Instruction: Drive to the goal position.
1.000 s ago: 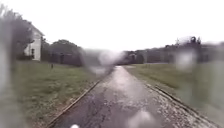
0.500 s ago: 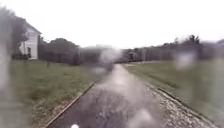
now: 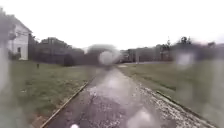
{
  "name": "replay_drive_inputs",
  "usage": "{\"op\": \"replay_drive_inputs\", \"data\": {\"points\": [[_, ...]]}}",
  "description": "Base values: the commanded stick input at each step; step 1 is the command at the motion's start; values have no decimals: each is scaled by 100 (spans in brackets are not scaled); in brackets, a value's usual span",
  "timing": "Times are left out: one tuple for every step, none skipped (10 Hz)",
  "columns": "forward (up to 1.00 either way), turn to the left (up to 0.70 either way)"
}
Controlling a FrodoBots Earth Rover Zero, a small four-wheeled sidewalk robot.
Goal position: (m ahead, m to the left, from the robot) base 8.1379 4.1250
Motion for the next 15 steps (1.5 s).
{"op": "replay_drive_inputs", "data": {"points": [[70, 0], [70, 0], [70, 0], [70, 0], [70, 0], [70, 0], [70, 0], [70, 0], [70, 0], [70, 0], [70, 0], [70, 0], [70, 0], [70, 0], [70, 0]]}}
